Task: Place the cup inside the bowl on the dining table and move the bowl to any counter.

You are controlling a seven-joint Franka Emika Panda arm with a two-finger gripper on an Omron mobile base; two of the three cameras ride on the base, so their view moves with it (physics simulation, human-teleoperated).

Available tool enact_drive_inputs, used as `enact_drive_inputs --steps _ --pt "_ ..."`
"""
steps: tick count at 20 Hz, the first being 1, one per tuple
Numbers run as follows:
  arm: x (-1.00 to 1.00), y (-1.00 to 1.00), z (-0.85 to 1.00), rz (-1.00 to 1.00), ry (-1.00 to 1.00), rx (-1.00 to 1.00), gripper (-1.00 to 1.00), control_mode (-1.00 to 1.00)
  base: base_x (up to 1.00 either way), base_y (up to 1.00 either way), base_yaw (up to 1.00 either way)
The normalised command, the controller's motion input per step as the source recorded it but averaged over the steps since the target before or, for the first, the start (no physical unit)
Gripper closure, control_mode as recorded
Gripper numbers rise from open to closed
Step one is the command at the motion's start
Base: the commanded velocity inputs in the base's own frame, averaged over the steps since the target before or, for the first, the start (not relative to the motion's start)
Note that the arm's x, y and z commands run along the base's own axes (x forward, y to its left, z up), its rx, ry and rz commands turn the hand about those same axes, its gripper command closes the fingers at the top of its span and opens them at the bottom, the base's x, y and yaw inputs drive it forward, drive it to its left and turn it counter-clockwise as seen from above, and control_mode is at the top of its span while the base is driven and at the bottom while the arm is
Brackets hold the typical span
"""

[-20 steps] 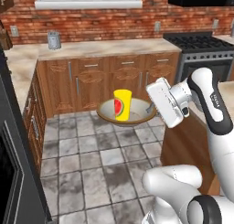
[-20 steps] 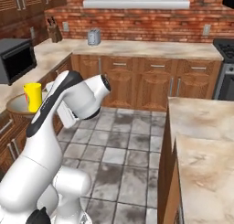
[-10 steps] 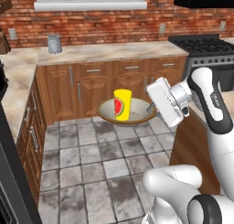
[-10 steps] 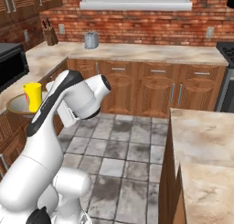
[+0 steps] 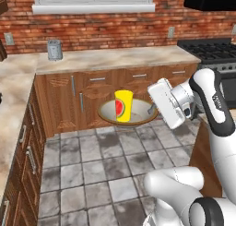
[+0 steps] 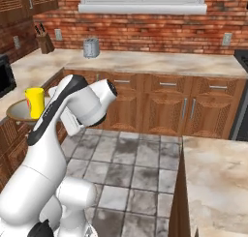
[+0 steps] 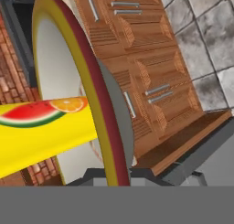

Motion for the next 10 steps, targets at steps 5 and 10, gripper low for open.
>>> enact_drive_inputs --steps 5,10 --pt "0.00 0.00 0.00 0.00 0.00 0.00 1.00 1.00 0.94 0.02 0.00" --pt "0.00 0.00 0.00 0.00 0.00 0.00 1.00 1.00 0.99 0.00 0.00"
